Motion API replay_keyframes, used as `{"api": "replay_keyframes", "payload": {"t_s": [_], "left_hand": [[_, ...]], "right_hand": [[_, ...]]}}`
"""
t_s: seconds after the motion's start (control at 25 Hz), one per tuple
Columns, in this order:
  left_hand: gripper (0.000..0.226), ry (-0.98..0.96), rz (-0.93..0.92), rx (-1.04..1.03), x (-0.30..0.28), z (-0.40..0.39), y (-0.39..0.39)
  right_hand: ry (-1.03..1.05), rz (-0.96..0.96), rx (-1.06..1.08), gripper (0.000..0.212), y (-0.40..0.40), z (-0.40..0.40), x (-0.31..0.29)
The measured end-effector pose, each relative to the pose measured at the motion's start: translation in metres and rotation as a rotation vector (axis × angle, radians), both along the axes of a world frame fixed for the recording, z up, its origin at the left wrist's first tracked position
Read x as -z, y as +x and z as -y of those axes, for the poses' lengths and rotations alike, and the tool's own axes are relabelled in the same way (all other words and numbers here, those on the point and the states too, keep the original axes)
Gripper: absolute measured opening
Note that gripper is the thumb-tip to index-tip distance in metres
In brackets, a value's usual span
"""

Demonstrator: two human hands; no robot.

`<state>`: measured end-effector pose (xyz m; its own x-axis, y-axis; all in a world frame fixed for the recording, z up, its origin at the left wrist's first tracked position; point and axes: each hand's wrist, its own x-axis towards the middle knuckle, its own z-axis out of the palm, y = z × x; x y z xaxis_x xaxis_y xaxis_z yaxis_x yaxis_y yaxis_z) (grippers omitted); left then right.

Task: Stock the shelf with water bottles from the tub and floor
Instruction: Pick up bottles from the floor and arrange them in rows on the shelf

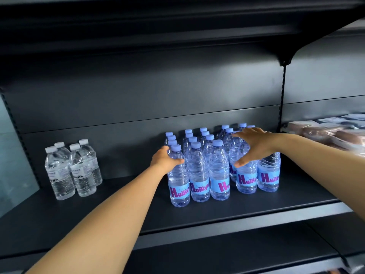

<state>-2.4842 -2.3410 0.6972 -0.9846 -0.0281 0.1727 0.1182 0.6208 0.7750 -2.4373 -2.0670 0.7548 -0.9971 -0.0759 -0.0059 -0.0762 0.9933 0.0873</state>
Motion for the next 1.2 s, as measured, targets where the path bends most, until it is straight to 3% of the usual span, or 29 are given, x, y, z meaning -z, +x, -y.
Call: {"api": "replay_keyframes", "payload": {"t_s": [0.2, 0.32, 0.8, 1.2], "left_hand": [[0.085, -0.734, -0.115, -0.005, -0.01, 0.022, 0.055], [0.096, -0.971, -0.099, 0.013, -0.003, 0.035, 0.099], [0.103, -1.051, 0.096, 0.087, 0.121, 0.057, 0.326], [0.104, -0.985, 0.102, 0.236, 0.26, -0.004, 0.413]], "right_hand": [[-0.049, -0.097, -0.029, 0.113, 0.048, 0.001, 0.011], [-0.027, -0.142, -0.031, 0.112, 0.083, 0.003, 0.026], [0.01, -0.008, -0.043, 0.108, 0.298, -0.007, 0.152], [-0.049, 0.021, -0.074, 0.104, 0.391, -0.042, 0.281]]}}
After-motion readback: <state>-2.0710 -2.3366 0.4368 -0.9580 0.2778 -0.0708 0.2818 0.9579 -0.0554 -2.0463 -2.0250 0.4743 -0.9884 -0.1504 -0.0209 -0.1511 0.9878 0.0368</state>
